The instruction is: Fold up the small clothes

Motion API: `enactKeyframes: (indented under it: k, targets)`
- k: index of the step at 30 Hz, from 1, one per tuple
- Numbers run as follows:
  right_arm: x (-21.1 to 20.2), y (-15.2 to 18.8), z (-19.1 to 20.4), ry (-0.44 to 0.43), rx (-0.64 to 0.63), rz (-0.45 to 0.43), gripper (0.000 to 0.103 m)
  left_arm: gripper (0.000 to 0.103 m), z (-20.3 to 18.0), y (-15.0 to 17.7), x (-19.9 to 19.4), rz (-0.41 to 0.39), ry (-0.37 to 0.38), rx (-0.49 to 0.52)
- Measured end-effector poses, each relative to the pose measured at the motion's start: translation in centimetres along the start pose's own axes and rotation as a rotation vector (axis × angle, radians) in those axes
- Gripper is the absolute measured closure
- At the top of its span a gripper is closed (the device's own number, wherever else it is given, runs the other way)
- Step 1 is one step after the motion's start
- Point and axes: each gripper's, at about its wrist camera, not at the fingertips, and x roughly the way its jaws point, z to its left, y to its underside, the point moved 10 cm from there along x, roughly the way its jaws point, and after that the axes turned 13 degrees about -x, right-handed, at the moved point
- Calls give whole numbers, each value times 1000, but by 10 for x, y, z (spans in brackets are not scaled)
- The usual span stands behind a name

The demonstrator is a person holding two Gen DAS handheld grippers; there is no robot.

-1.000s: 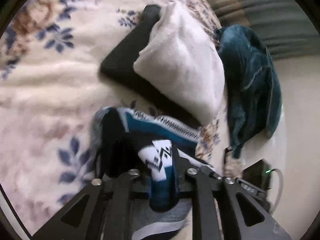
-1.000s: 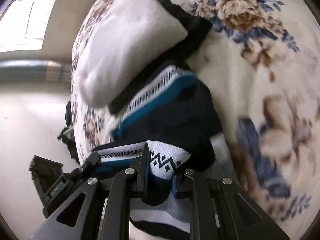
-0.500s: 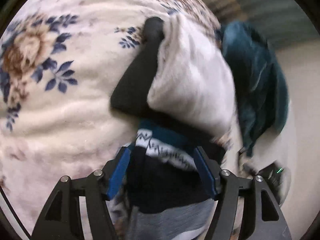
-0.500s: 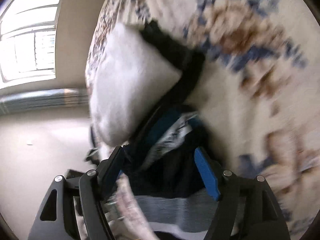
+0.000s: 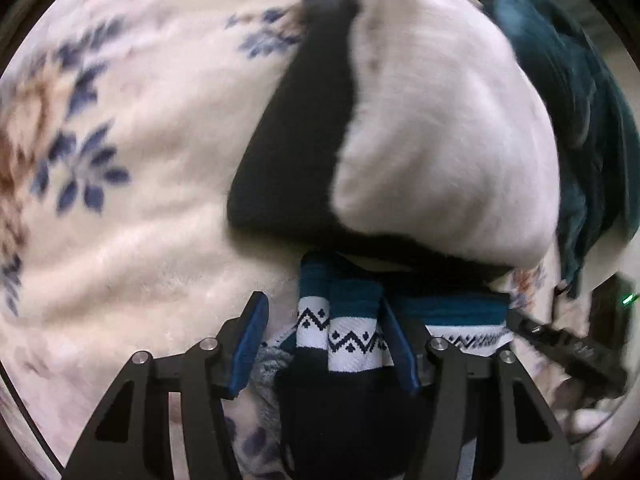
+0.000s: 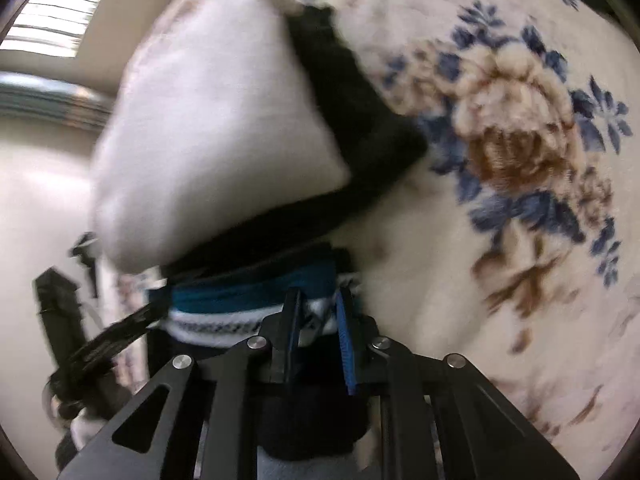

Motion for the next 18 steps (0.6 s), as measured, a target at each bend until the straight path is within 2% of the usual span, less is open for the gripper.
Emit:
enactKeyframes:
  k: [2, 5, 8, 11, 12, 15, 16, 17, 18]
  targets:
    - [2, -4, 2, -14, 16, 30, 84, 48, 0, 0, -16, -6, 82, -46]
    - [-10, 0, 12, -83, 23, 35, 81, 48, 2, 13, -42, 4, 143, -43]
    - [-20, 30, 17, -165, 35, 83, 39, 48, 11, 44, -62, 36, 166, -24]
    - [-22, 72, 19, -233, 72, 148, 37, 48, 31, 87, -74, 79, 164, -25]
    - [-20, 96, 19, -244, 88, 189, 37, 48, 36, 100, -73, 93, 163, -37]
    - [-13, 139, 22, -258, 114, 246, 37, 50, 57, 134, -66, 113, 169, -86]
    - [-7, 153, 24, -275, 128, 267, 37, 68, 61, 140, -64, 88, 153, -79]
    - [-3, 160, 26, -286, 132, 271, 42, 95, 56, 140, -59, 72, 150, -73]
    - [2, 164, 28, -296, 137, 257, 64, 95, 60, 139, -60, 56, 149, -76]
